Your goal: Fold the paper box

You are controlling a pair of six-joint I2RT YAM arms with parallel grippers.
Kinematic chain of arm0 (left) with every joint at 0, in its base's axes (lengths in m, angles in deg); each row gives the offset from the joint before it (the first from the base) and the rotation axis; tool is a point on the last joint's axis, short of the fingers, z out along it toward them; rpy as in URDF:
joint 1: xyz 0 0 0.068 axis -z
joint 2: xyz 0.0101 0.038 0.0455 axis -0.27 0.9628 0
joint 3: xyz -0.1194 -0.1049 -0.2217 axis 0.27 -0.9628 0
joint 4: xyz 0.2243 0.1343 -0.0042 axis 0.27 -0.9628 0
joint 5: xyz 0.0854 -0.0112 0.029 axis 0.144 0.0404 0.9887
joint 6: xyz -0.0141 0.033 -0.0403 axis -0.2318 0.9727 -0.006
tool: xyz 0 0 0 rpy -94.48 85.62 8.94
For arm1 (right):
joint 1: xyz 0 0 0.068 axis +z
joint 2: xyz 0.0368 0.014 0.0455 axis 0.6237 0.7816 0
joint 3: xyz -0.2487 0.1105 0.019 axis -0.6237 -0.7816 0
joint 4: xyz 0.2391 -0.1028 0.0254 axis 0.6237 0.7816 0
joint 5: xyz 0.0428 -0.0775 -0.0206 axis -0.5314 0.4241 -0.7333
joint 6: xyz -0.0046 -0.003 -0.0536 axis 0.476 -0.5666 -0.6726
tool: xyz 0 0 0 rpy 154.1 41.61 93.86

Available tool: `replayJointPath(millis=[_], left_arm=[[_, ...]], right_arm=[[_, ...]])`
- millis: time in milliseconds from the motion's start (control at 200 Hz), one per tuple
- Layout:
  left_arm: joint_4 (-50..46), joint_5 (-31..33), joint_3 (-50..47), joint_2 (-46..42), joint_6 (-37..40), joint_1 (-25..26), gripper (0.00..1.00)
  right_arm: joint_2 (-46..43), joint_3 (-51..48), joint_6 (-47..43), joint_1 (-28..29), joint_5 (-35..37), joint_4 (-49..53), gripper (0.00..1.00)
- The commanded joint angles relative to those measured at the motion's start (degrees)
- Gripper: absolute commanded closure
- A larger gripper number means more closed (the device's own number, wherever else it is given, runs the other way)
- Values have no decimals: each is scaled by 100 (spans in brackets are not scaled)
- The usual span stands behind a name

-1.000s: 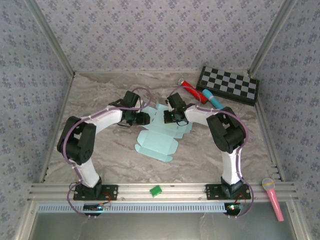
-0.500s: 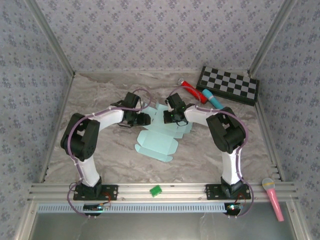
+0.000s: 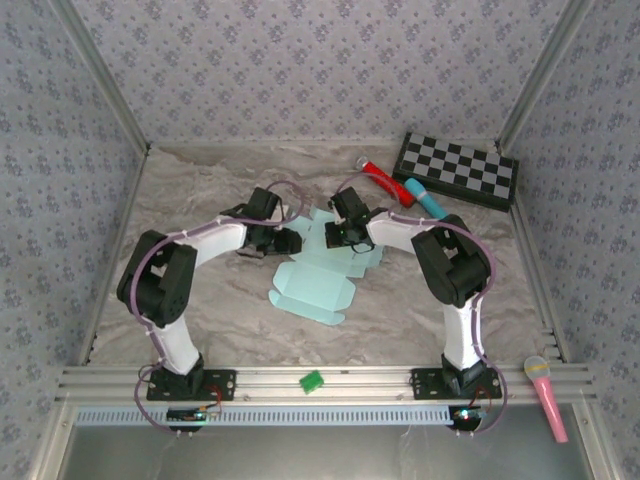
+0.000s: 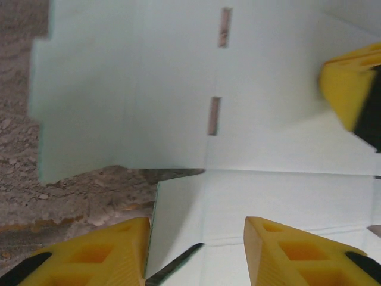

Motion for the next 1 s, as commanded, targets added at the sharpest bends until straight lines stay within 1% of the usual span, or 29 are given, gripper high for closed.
replayJointPath(millis=[0, 165, 240, 315, 615, 720, 860, 994], left_arm=[[-65, 127, 100, -218, 302, 151, 54], [-149, 161, 230, -57, 380, 324, 55], [-190, 168, 269, 31, 380, 391, 59], [-191, 186, 280, 71, 377, 469, 60], [-47, 85, 250, 318, 196, 624, 62], [50, 45, 180, 228, 148, 624, 61], [42, 218, 171, -28, 156, 599, 58], [51, 257, 152, -320, 123, 415, 56]], right_arm=[[110, 54, 19, 63, 3, 430, 100], [145, 57, 27, 72, 3, 437, 100], [148, 54, 23, 72, -1, 449, 100], [150, 44, 23, 80, -2, 445, 100], [110, 29, 13, 84, -13, 419, 100], [101, 48, -42, 81, -27, 445, 100], [36, 136, -144, 76, -82, 507, 100], [-93, 305, -275, 46, -144, 633, 99]])
